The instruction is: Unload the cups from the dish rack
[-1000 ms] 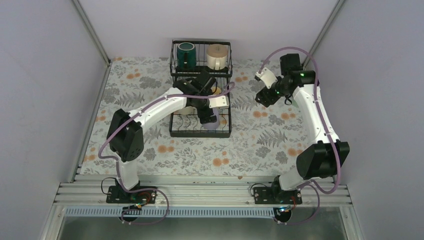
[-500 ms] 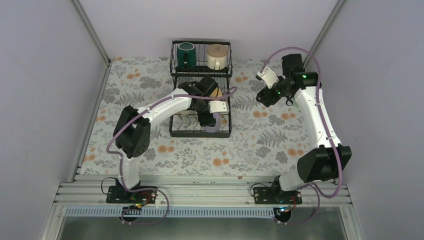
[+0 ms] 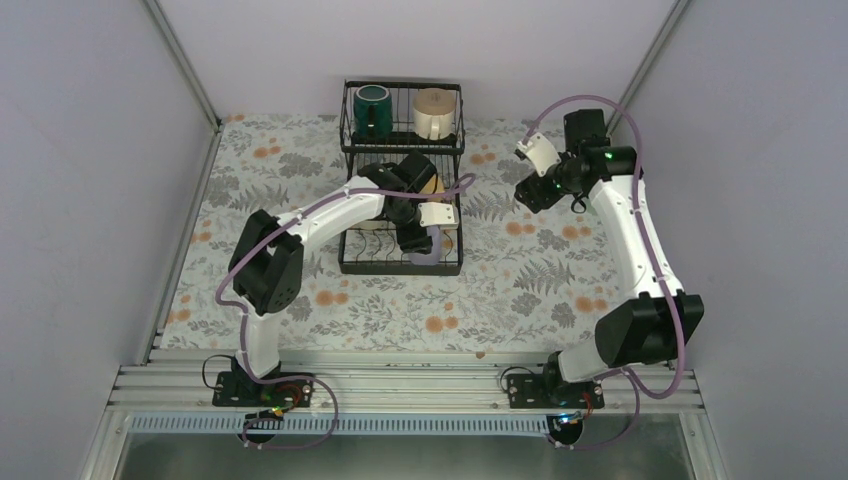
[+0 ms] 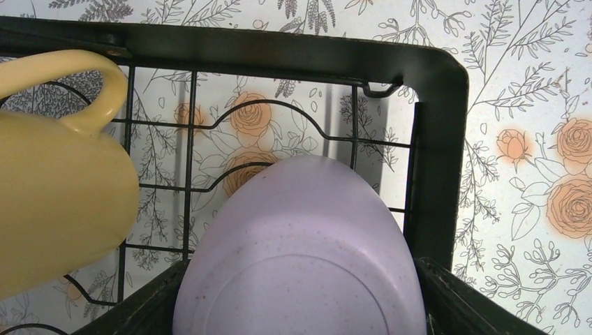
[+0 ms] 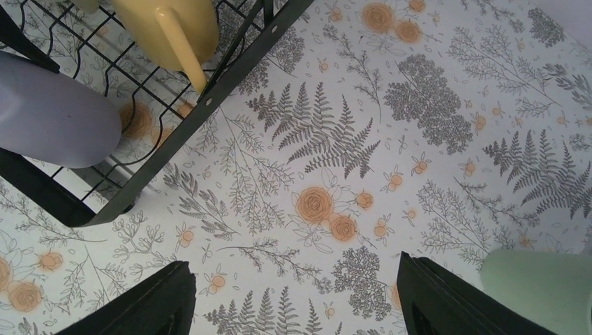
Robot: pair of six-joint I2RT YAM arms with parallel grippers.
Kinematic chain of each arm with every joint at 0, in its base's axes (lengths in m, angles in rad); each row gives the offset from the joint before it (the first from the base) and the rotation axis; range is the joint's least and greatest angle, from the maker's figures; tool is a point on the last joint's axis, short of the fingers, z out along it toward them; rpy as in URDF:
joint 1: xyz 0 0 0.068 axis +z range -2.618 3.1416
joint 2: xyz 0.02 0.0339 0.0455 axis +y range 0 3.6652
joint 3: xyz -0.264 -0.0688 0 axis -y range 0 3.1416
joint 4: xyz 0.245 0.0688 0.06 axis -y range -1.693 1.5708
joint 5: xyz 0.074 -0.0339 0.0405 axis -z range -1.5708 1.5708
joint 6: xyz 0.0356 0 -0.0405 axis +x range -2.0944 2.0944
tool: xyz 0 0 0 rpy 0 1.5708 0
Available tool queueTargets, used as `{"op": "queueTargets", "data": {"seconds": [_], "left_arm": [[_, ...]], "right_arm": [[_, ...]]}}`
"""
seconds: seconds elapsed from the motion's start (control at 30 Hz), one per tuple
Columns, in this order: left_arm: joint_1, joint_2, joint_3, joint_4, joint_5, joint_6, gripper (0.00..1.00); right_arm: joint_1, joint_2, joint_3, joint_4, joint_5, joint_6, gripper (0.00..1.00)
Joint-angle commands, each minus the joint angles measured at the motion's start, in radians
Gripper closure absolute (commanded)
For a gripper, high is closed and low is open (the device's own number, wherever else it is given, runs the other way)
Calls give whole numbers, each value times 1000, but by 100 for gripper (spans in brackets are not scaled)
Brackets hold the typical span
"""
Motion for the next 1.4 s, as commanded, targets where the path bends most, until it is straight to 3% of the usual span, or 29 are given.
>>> {"op": "queueTargets", "data": {"seconds": [0.0,0.2,0.43,0.73,1.03,1.37], "left_arm": [[5,-51,41,-17,-29,-16,54],[7,-191,149,1,-120,-69,56],[6,-266,402,38,-114,-131,55],[7,-310,372,216,-28,-160,55],[8,-337,278,413,-22,-163,52],[7,-290,331,453,37,-222,52]], "right_arm": [[8,-48,-2,25,-19,36,25],[5,-98,6,69,-313,77,24],[-7,-53,105,86,-569,124,24],[-111,217,437,-159,-1122,64,22],[-102,280,456,-178,-1208,26,19],[-98,279,442,-178,-1236,24,20]]}}
